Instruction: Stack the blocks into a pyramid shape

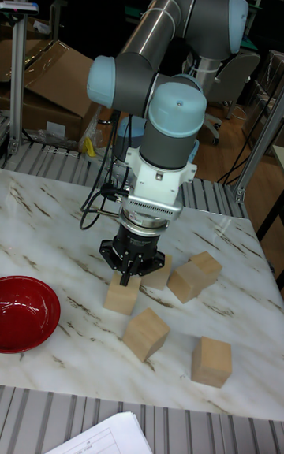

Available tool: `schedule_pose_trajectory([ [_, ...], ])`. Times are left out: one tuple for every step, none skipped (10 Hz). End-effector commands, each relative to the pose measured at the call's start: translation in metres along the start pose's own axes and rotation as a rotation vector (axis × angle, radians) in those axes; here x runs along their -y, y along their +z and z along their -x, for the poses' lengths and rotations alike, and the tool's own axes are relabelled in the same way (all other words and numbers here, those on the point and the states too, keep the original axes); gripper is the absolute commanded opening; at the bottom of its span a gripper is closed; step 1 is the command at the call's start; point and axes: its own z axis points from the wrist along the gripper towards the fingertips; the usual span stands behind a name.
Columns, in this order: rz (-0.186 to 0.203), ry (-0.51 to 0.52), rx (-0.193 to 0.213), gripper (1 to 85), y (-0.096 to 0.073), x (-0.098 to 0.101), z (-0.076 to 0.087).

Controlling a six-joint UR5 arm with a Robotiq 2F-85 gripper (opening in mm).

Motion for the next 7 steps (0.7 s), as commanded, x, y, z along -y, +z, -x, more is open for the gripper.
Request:
schedule_pose_trajectory([
  [-0.071, -0.144, -0.012, 22.0, -0.010, 0.022, -0.001],
  [-0.059, -0.155, -0.011, 25.3, -0.009, 0.020, 0.001],
  [-0.072, -0.205, -0.018, 33.3, -0.010, 0.026, 0.000],
  [-0.082, -0.264, -0.031, 44.3, -0.011, 0.031, -0.002],
  [-0.072, -0.286, -0.037, 59.7, -0.010, 0.029, 0.000],
  [-0.044, -0.306, -0.049, 74.3, -0.009, 0.023, -0.001],
  [0.015, -0.261, -0.073, 85.0, -0.009, 0.007, -0.007],
])
